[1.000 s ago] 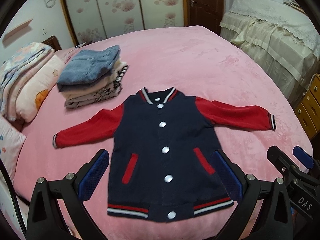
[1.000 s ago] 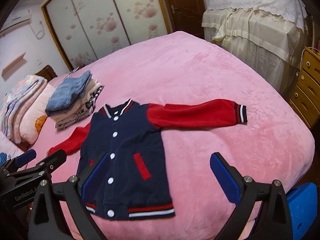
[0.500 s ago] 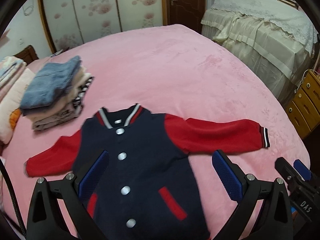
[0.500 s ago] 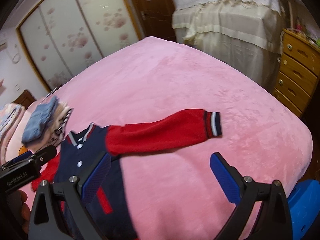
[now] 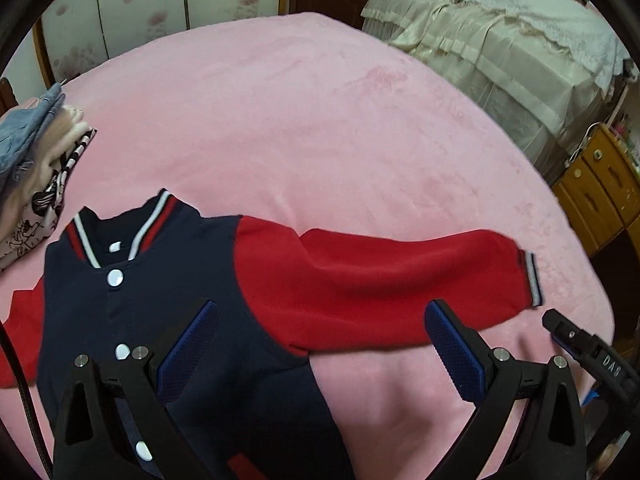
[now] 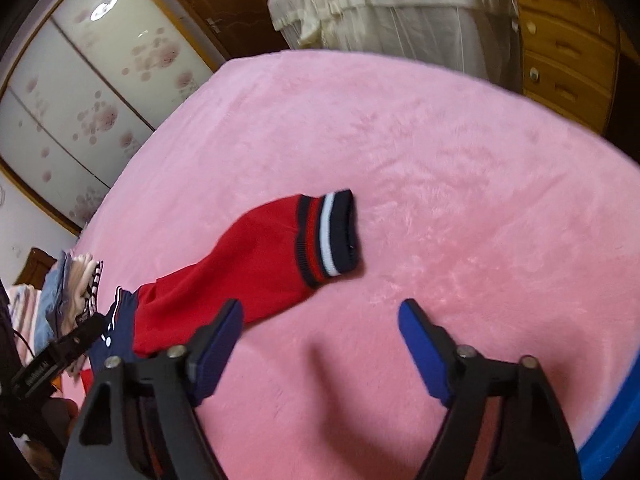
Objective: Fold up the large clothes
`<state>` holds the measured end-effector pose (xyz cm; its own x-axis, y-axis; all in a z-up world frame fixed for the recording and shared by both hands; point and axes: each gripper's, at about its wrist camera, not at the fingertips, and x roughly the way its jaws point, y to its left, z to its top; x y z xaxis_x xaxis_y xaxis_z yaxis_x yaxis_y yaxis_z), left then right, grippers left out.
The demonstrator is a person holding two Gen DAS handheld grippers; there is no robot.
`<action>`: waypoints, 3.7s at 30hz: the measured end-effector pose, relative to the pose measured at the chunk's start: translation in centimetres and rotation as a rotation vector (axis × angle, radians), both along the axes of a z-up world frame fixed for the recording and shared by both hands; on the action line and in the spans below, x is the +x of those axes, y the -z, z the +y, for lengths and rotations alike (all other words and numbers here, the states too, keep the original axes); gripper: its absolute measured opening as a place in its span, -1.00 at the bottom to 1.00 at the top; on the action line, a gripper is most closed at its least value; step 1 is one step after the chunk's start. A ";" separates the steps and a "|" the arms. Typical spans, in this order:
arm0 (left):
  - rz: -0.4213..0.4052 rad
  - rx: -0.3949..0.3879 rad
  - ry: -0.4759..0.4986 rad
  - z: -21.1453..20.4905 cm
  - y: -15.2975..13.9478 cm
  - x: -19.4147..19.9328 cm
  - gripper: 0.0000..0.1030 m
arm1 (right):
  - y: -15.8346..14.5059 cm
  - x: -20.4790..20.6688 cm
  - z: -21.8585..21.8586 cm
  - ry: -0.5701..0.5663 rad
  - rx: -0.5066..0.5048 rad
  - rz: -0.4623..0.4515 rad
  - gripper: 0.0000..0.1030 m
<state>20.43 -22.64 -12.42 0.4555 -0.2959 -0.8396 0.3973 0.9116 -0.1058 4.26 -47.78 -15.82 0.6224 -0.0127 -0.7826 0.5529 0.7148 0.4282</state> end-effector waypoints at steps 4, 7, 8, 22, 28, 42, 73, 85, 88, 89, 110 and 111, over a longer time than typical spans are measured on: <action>0.040 -0.006 -0.003 -0.6 2.0 1.1 0.96 | 1.9 1.2 -1.0 0.014 0.063 -0.013 0.30; 0.060 -0.005 0.001 -1.1 2.9 1.5 0.96 | 2.5 2.0 -1.3 0.022 0.092 -0.032 0.30; 0.064 -0.005 0.006 -1.3 3.1 1.6 0.96 | 2.7 2.3 -1.3 0.023 0.099 -0.047 0.28; 0.127 -0.060 0.002 0.9 2.5 2.0 0.18 | -2.6 3.9 3.6 -0.100 -0.125 -0.141 -0.69; 0.028 -0.087 -0.049 7.7 -1.1 0.7 0.18 | -8.6 5.5 12.4 -0.334 -0.260 -0.269 -0.69; 0.200 -0.286 -0.102 17.8 3.5 0.5 0.18 | -0.6 11.4 27.0 -0.722 -0.294 -0.098 -0.48; 0.351 -0.505 -0.117 18.3 8.6 2.2 0.14 | -0.9 4.8 21.1 -0.637 -0.116 -0.124 -0.11; 0.244 -0.404 -0.090 15.8 4.9 1.6 -0.89 | -0.2 4.7 19.3 -0.577 -0.068 -0.090 -0.11; 0.174 -0.420 -0.085 16.0 1.7 1.5 -0.90 | 0.2 5.4 18.7 -0.550 -0.075 -0.076 -0.11; 0.160 -0.430 -0.086 16.0 0.8 1.6 -0.90 | 0.4 5.7 18.6 -0.546 -0.085 -0.068 -0.11; 0.038 -0.302 -0.288 25.3 -2.8 6.8 -0.90 | 0.5 11.9 22.4 -0.582 -0.342 -0.002 -0.79; 0.068 -0.281 -0.308 26.2 -1.2 6.9 -0.90 | 0.5 11.6 22.4 -0.588 -0.358 -0.002 -0.79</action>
<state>27.35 3.60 -11.20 0.5046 -0.3759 -0.7772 0.0937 0.9188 -0.3835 15.85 -25.37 -16.27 0.6065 0.0701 -0.7920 0.0288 0.9935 0.1100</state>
